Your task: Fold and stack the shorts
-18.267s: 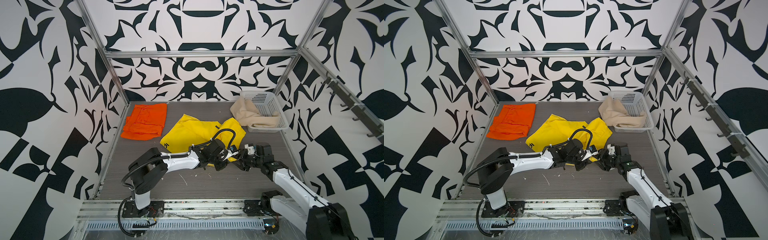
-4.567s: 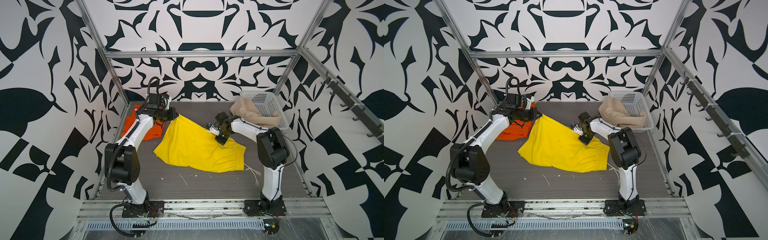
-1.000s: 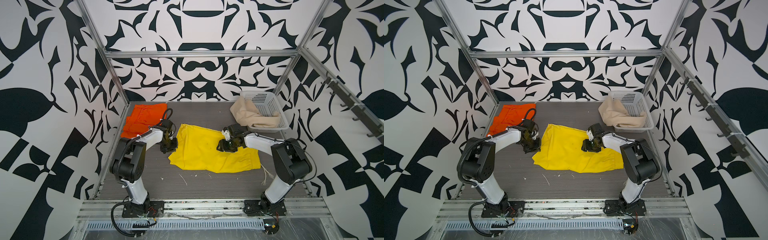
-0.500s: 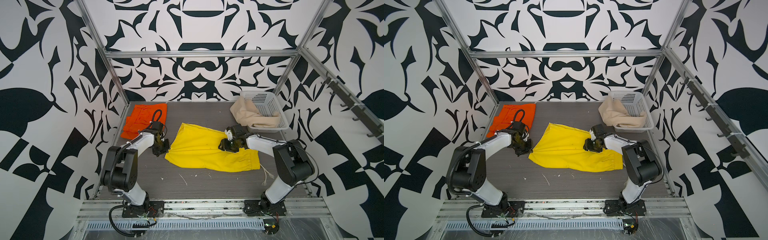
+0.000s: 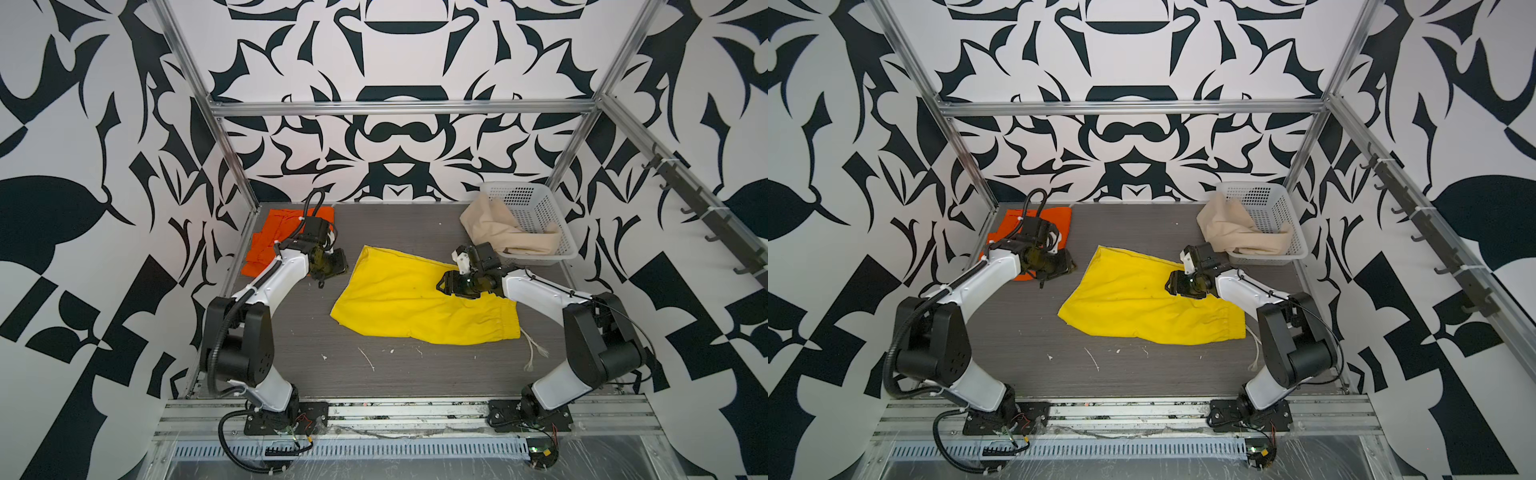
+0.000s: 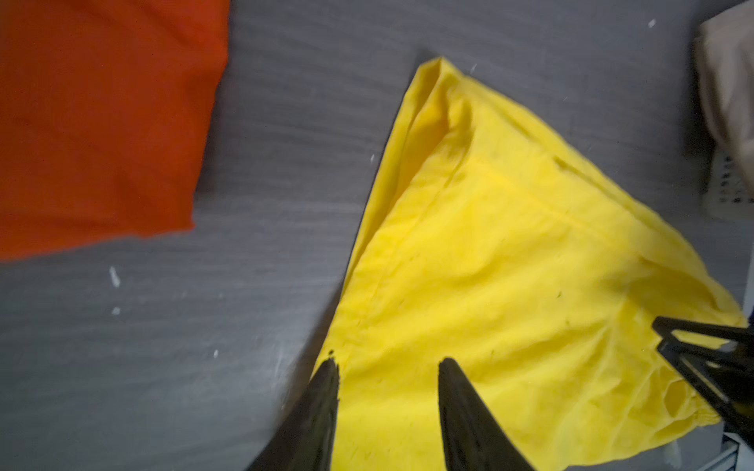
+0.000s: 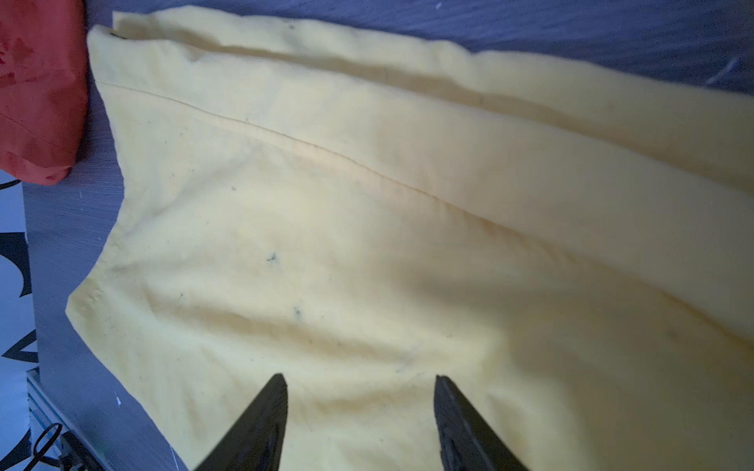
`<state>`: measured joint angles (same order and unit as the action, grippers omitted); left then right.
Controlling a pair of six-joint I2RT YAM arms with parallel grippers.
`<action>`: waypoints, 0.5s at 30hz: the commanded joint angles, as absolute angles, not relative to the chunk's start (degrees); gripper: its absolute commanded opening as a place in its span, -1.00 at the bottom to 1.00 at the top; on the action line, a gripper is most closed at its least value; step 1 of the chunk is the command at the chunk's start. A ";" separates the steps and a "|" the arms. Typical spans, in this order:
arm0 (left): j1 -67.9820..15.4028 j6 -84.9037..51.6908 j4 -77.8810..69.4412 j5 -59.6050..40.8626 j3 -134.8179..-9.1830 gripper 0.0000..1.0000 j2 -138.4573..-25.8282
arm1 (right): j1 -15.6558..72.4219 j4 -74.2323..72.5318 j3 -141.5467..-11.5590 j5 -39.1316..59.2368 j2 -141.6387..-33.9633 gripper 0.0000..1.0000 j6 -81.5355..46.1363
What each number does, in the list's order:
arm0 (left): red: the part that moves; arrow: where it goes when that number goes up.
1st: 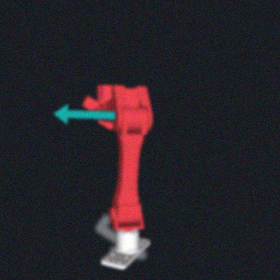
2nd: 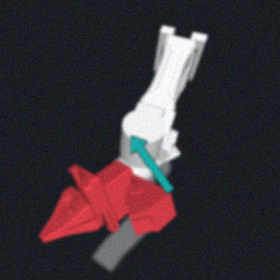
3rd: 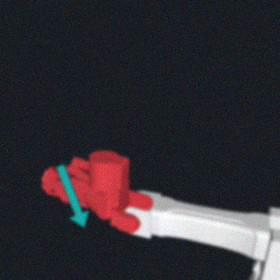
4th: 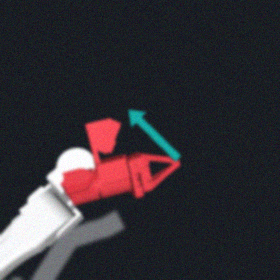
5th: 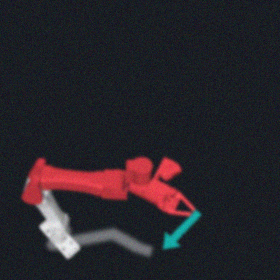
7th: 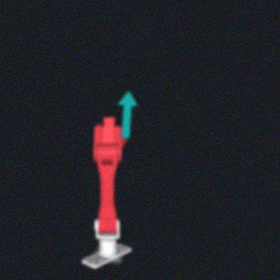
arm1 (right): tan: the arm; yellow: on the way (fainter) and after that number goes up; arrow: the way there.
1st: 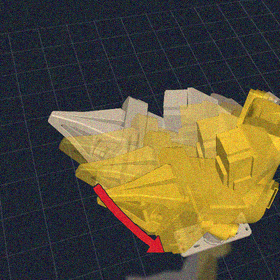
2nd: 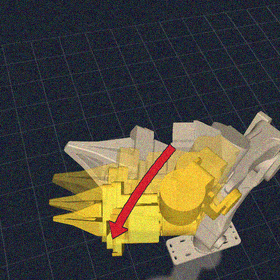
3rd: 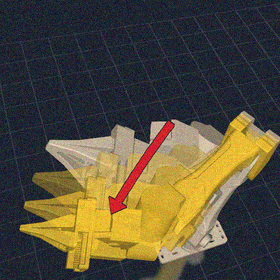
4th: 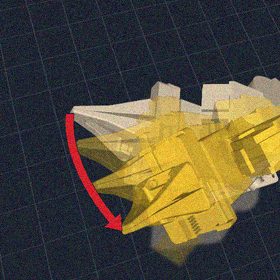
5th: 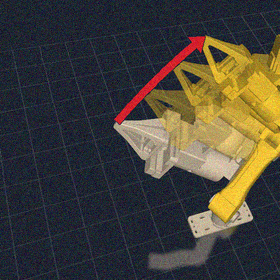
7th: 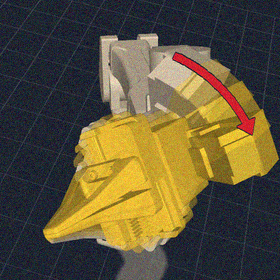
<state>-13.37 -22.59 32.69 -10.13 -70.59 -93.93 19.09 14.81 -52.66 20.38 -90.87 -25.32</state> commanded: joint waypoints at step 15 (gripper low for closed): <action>-15.16 -22.40 30.70 -20.64 -95.58 0.07 -121.78 | 18.90 15.47 -55.66 21.19 -100.52 0.22 -23.11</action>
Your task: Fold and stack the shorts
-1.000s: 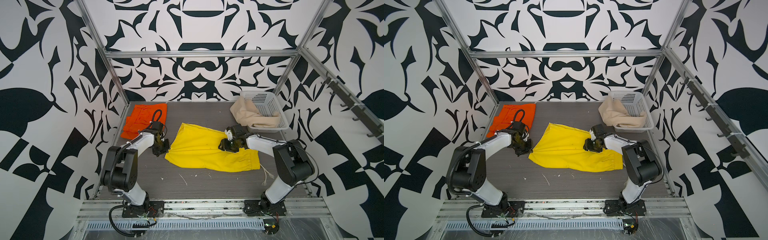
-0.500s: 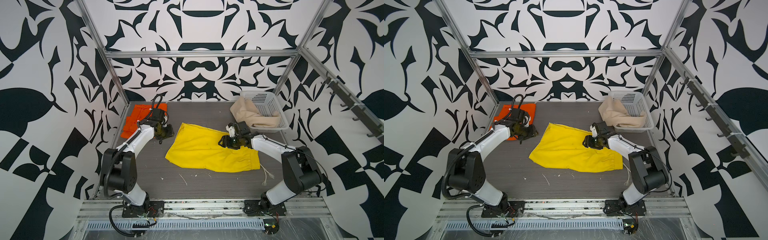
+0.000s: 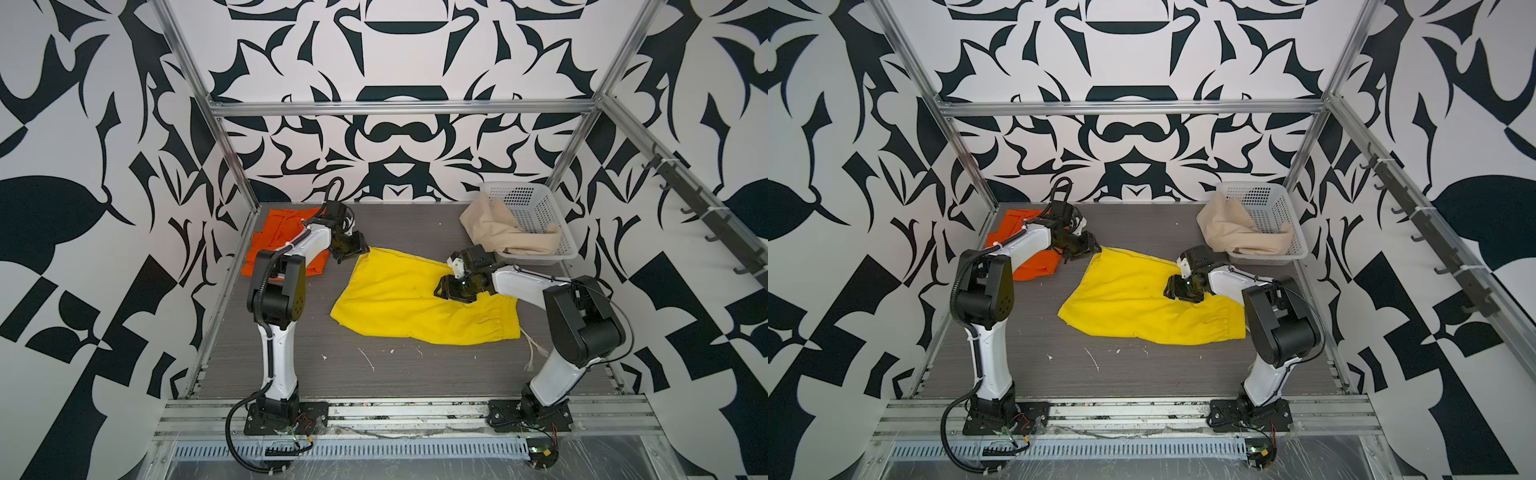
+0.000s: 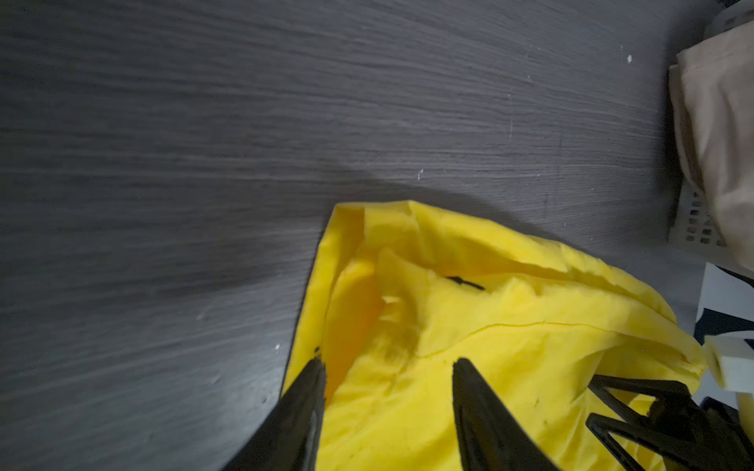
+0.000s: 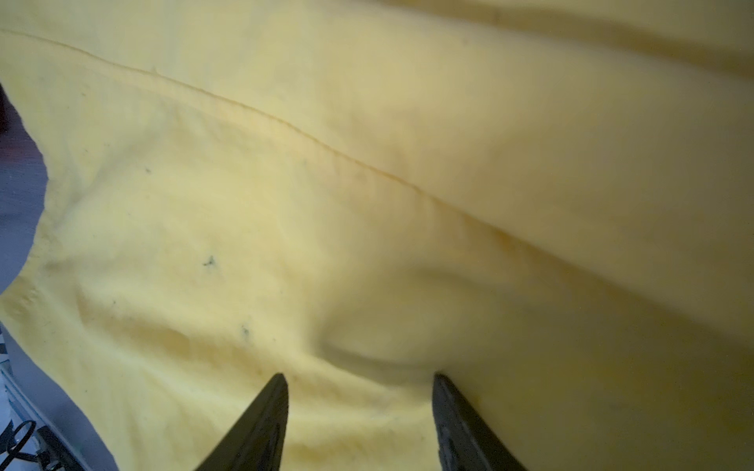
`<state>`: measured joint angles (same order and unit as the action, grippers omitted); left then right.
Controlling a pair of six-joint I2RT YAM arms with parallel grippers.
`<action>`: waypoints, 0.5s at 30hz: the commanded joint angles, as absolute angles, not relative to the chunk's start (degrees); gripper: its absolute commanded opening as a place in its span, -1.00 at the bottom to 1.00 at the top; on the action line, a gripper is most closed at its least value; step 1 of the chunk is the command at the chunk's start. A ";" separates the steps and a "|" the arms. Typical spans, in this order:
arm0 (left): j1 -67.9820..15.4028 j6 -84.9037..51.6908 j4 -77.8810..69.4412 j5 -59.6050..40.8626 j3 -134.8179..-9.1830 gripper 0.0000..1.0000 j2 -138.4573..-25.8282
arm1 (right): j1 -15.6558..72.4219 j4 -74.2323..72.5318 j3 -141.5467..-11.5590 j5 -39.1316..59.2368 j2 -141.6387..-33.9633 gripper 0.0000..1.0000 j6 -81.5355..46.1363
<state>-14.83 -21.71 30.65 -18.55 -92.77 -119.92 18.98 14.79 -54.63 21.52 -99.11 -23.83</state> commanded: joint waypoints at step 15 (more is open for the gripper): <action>-15.27 -20.46 33.40 -15.38 -102.37 -0.83 -127.31 | 18.63 15.22 -52.33 20.07 -100.57 0.21 -23.94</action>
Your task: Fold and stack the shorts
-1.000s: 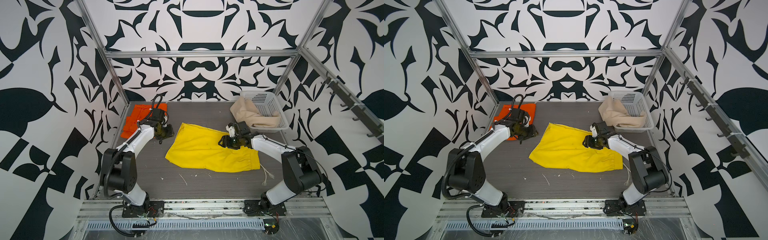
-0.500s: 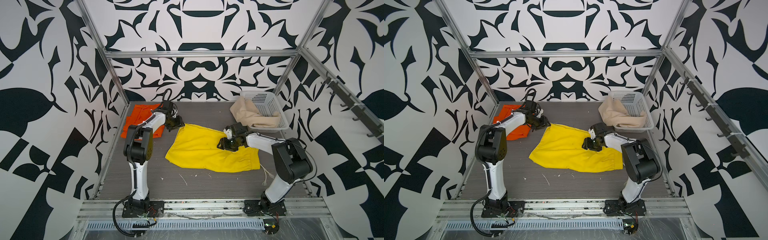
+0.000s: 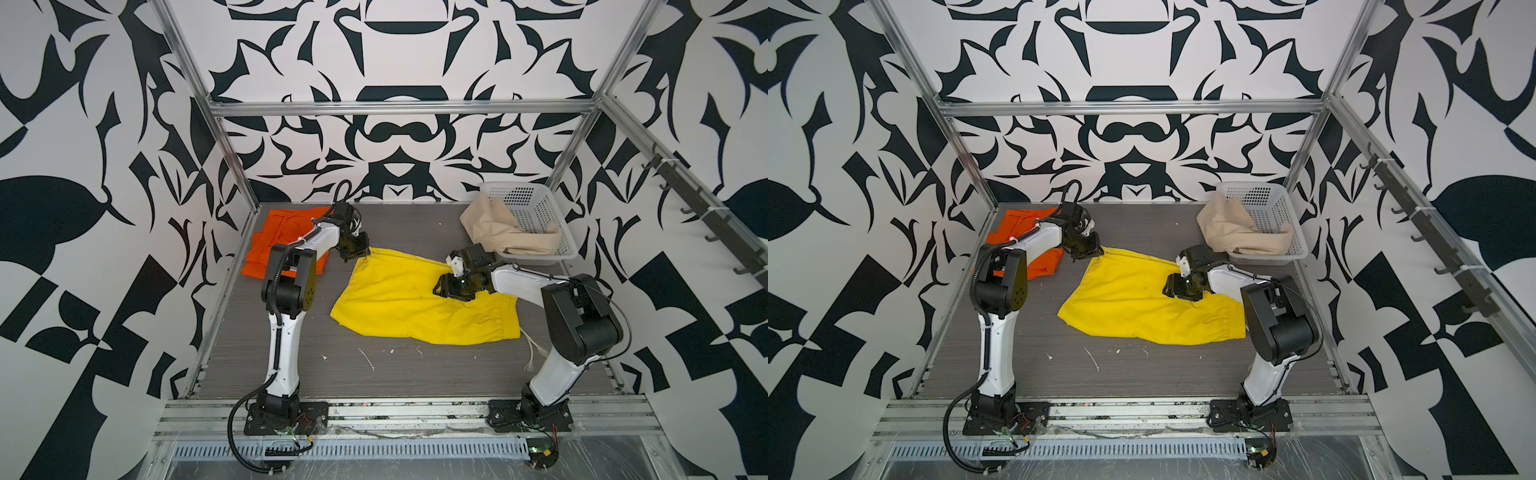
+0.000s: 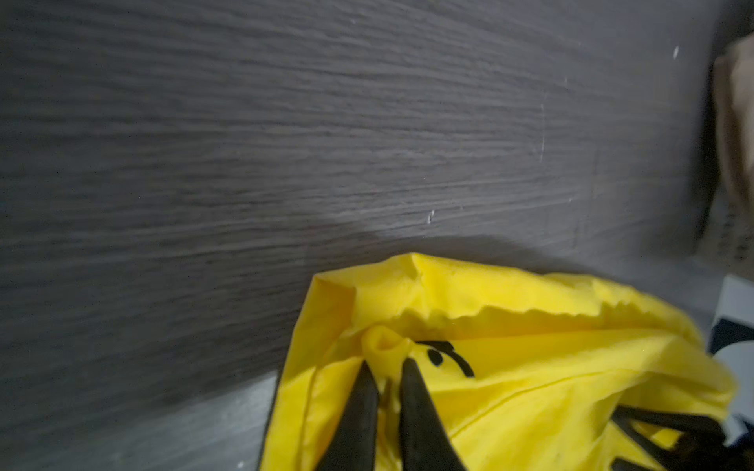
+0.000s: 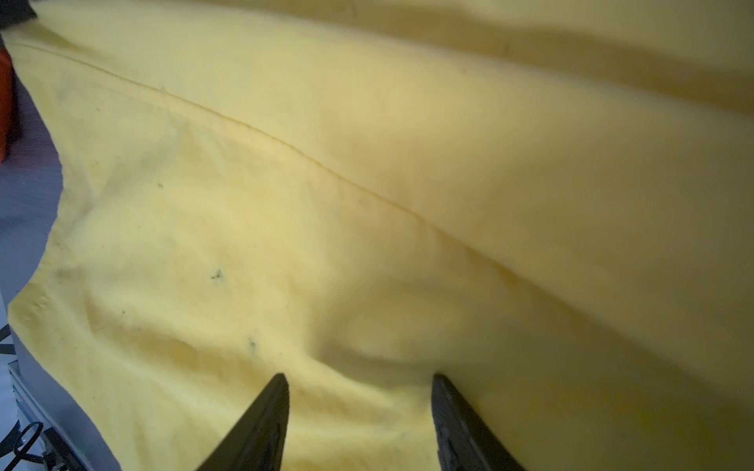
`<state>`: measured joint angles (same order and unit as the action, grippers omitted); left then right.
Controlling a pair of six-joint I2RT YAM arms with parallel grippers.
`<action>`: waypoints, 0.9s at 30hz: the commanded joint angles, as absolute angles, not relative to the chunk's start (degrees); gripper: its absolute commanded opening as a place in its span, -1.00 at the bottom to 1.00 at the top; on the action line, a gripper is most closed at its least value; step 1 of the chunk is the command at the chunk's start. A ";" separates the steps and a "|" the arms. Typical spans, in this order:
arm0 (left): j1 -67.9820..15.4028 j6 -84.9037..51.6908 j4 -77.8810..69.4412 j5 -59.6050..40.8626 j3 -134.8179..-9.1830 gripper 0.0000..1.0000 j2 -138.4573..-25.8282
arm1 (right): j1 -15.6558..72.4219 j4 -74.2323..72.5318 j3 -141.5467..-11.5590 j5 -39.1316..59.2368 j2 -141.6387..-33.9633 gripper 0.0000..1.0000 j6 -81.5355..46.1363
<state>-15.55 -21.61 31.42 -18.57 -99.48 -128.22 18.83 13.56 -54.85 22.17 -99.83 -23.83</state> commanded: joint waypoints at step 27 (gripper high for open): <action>-21.92 -21.14 29.28 -13.43 -90.22 0.04 -108.76 | 16.90 13.44 -52.53 23.12 -85.12 0.23 -26.85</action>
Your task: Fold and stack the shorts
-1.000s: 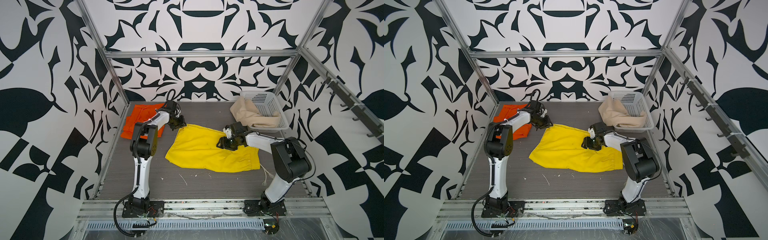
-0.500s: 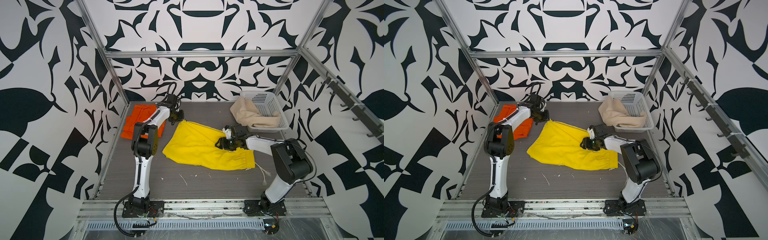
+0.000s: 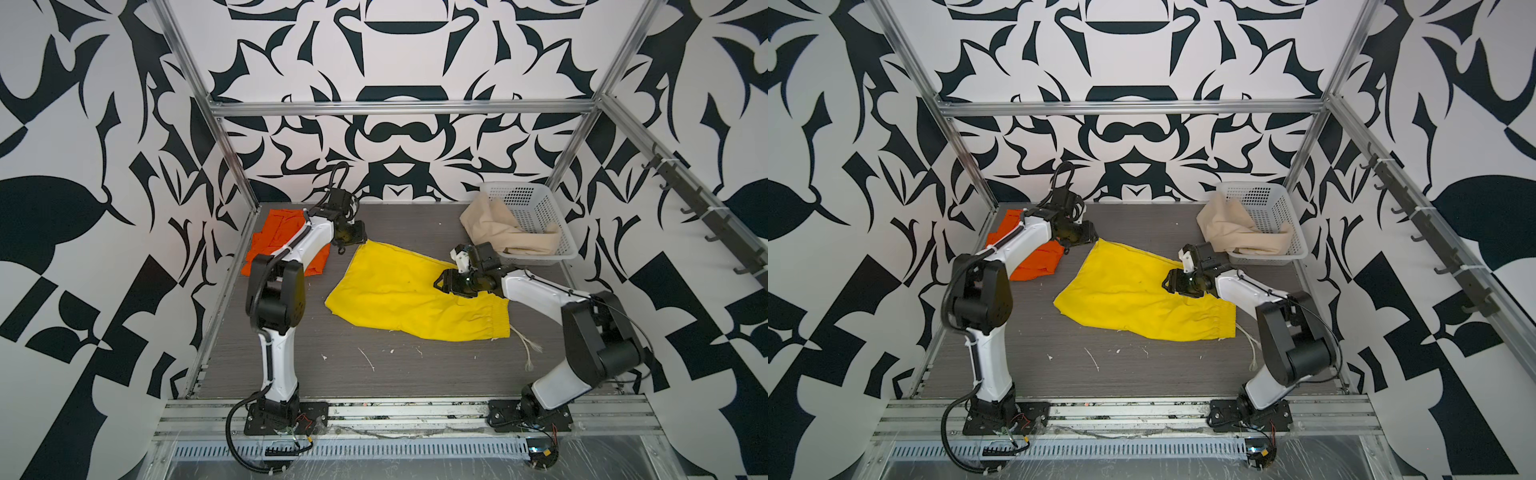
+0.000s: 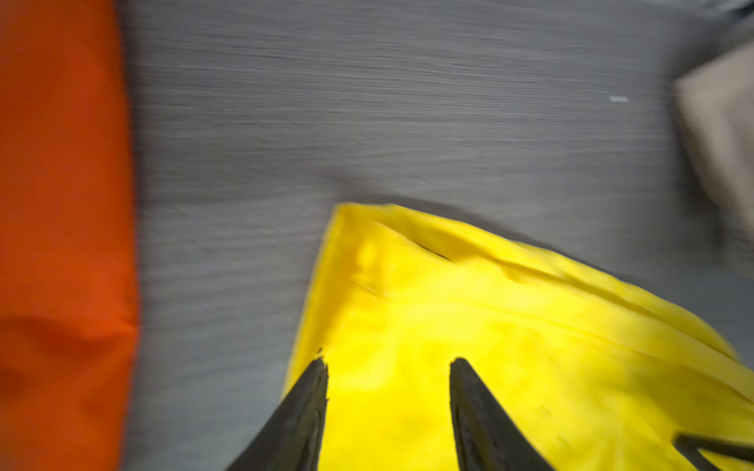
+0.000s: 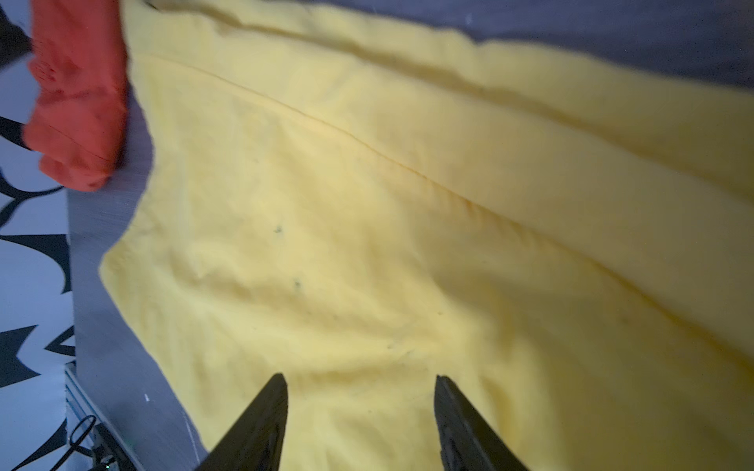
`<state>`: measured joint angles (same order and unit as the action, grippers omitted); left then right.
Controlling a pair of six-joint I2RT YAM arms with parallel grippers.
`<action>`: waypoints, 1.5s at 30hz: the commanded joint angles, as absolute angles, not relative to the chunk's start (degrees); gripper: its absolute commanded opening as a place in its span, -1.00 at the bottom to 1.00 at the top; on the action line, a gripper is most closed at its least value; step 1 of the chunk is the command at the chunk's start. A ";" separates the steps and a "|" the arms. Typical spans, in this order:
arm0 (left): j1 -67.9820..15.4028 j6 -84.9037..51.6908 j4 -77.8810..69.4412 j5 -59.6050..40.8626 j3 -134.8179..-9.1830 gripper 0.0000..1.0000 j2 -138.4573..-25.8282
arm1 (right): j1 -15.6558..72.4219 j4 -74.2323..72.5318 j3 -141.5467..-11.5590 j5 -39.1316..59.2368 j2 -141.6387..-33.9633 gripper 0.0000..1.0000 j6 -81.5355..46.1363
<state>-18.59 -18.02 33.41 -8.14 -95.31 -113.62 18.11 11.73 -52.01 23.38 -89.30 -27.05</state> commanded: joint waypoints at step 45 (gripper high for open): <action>-42.98 -6.26 18.84 -13.66 -74.62 0.39 -95.69 | -7.69 19.30 -38.50 33.69 -63.46 0.29 -28.00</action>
